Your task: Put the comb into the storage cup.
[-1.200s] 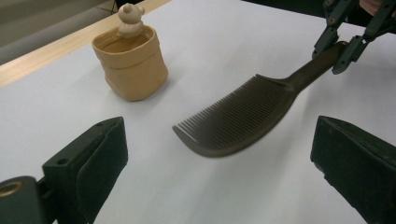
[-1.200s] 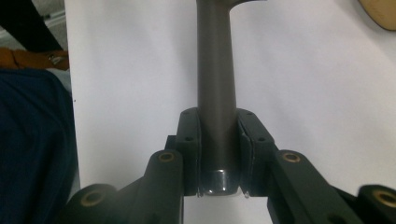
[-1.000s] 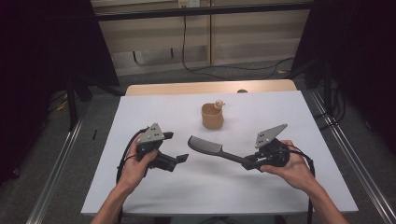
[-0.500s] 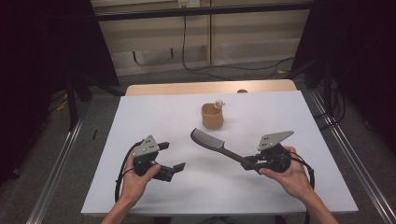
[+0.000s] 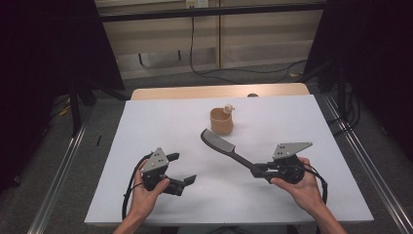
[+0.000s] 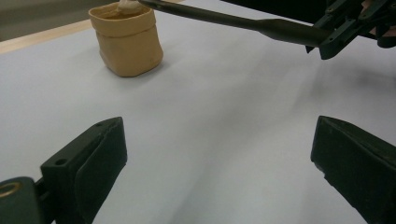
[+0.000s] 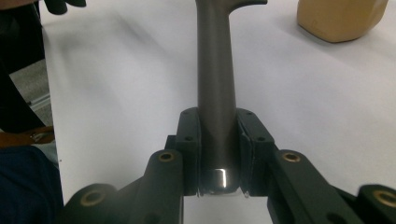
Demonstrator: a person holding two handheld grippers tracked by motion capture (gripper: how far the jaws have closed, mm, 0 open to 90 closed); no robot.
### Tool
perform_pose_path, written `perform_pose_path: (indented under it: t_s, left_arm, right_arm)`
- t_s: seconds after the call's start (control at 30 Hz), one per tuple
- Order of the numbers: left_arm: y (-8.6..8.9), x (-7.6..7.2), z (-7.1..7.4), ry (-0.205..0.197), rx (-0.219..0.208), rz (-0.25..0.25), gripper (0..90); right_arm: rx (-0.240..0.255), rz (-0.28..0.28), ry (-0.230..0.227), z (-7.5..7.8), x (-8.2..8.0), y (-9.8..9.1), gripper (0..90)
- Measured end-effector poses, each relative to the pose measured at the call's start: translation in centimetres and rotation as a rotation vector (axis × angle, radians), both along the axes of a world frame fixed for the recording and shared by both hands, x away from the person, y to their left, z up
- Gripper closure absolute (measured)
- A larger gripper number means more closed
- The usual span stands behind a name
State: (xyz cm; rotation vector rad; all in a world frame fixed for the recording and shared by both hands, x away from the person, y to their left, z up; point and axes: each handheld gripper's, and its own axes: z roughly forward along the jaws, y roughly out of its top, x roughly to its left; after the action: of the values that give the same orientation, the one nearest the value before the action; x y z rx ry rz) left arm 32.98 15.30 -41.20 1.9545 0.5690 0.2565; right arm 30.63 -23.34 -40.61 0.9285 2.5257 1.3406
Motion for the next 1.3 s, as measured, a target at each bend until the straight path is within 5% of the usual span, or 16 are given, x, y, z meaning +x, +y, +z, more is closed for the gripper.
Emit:
perform_pose_path:
  t_s: [0.27, 0.67, 1.3]
  left_arm:
    - [-0.5, -0.3, -0.2, -0.024, -0.052, 0.009, 5.1]
    - [-0.6, -0.4, 0.0, 0.000, -0.108, -0.004, 4.1]
    - [-2.3, -1.0, 1.6, -0.049, -0.180, -0.056, 4.1]
  right_arm:
    - [0.068, -0.005, -0.048, -0.4, -0.4, 0.0, 72.7]
    - [0.172, -0.001, -0.119, -1.3, -0.5, 0.2, 72.6]
    - [0.298, -0.001, -0.226, -1.5, -0.8, 0.4, 72.6]
